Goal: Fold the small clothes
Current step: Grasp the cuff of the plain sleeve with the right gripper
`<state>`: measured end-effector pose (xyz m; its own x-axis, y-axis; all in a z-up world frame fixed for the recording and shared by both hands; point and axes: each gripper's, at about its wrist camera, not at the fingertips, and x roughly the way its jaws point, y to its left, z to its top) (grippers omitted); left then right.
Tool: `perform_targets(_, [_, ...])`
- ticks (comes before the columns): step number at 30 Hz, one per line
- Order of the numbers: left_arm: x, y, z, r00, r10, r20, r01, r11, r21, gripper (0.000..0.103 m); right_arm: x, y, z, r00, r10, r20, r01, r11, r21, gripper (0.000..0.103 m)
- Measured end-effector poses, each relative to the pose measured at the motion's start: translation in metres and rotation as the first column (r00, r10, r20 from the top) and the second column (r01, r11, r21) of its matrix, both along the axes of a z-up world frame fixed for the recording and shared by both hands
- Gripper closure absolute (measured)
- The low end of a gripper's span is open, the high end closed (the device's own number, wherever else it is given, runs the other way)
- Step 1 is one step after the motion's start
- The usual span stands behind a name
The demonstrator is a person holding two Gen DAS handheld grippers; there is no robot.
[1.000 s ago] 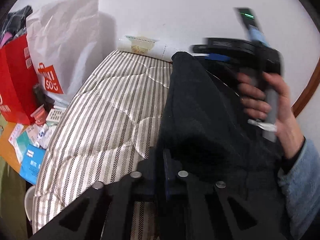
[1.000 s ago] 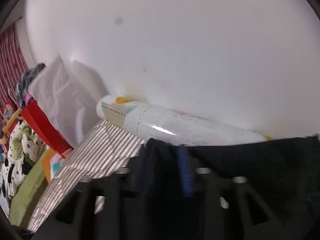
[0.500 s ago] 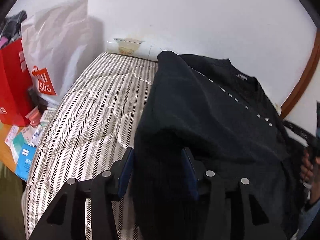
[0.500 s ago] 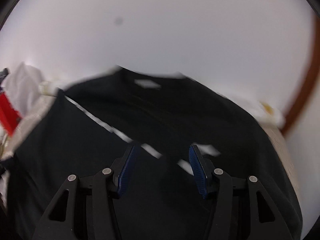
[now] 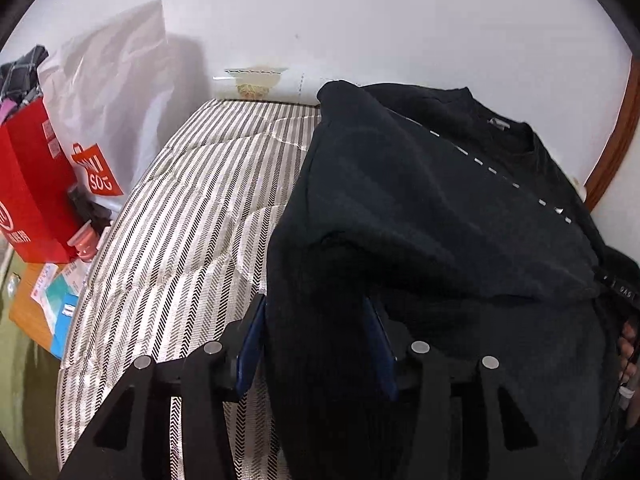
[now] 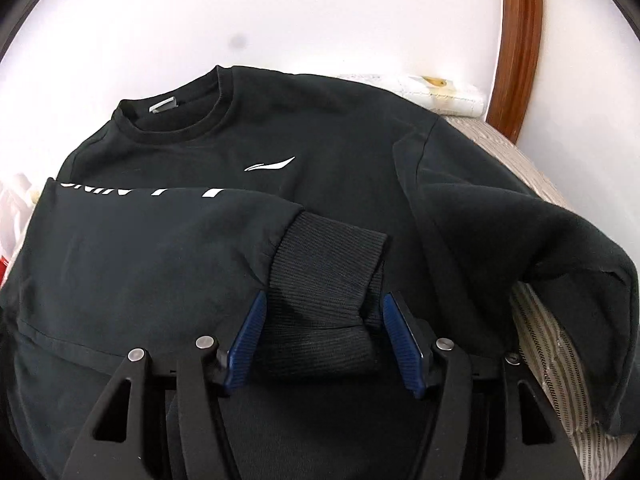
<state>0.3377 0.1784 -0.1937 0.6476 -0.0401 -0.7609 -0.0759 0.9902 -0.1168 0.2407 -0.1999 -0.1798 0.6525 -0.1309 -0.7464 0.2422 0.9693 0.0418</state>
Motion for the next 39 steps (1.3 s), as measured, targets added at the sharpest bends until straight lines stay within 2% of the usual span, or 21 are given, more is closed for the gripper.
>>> perform_targets(5, [0.003,-0.006,-0.001,1.0,-0.017,-0.01,0.017,0.999,0.028,0.051,0.003,0.004,0.004,1.0,-0.009,-0.005,0.009,0.998,-0.054,0.042])
perform_targets(7, [0.004,-0.01,-0.001,0.999,-0.031,-0.016,0.032,0.999,0.037,0.042,0.004,0.005,0.004,1.0,-0.012,-0.006,0.011,0.998,-0.067,0.042])
perform_targets(9, [0.006,-0.014,-0.002,0.999,-0.042,-0.023,0.043,0.997,0.061,0.039,0.004,0.006,0.005,1.0,-0.015,-0.01,0.014,0.997,-0.076,0.042])
perform_targets(15, [0.003,-0.011,-0.001,0.999,-0.04,-0.019,0.041,0.998,0.044,0.038,0.004,0.005,0.005,1.0,-0.016,-0.011,0.015,0.997,-0.072,0.042])
perform_targets(18, [0.001,-0.013,-0.001,0.999,-0.043,-0.019,0.044,0.998,0.048,0.036,0.002,0.007,0.007,1.0,-0.028,-0.014,0.026,0.994,-0.103,0.042])
perform_targets(21, [-0.001,-0.013,-0.001,0.998,-0.052,-0.019,0.053,0.998,0.043,0.03,-0.011,0.007,0.018,0.999,-0.017,-0.043,0.01,0.988,-0.153,0.042])
perform_targets(23, [-0.002,-0.015,0.0,0.998,-0.055,-0.02,0.056,0.997,0.054,0.029,-0.035,-0.001,0.037,0.999,-0.033,-0.018,0.029,0.982,-0.189,0.04])
perform_targets(26, [-0.003,-0.018,0.0,0.998,-0.057,-0.024,0.058,0.996,0.061,0.026,-0.083,-0.029,0.059,0.997,-0.067,0.043,0.074,0.979,-0.19,0.03])
perform_targets(27, [-0.003,-0.018,0.0,0.998,-0.058,-0.024,0.059,0.996,0.06,0.025,-0.097,-0.038,0.063,0.995,-0.084,0.055,0.093,0.975,-0.199,0.026])
perform_targets(29, [-0.003,-0.018,-0.001,0.998,-0.057,-0.026,0.058,0.997,0.058,0.024,-0.131,-0.061,0.067,0.989,-0.133,0.07,0.147,0.956,-0.255,0.025])
perform_targets(33, [-0.003,-0.019,-0.001,0.998,-0.058,-0.03,0.06,0.997,0.055,0.023,-0.193,-0.113,0.049,0.967,-0.25,0.041,0.248,0.898,-0.364,0.021])
perform_targets(36, [-0.003,-0.018,-0.002,0.998,-0.058,-0.031,0.06,0.997,0.056,0.023,-0.222,-0.153,0.028,0.939,-0.342,-0.028,0.31,0.881,-0.356,0.021])
perform_targets(39, [-0.003,-0.018,-0.002,0.998,-0.058,-0.031,0.059,0.997,0.051,0.022,-0.239,-0.179,0.017,0.923,-0.381,-0.052,0.347,0.884,-0.312,0.021])
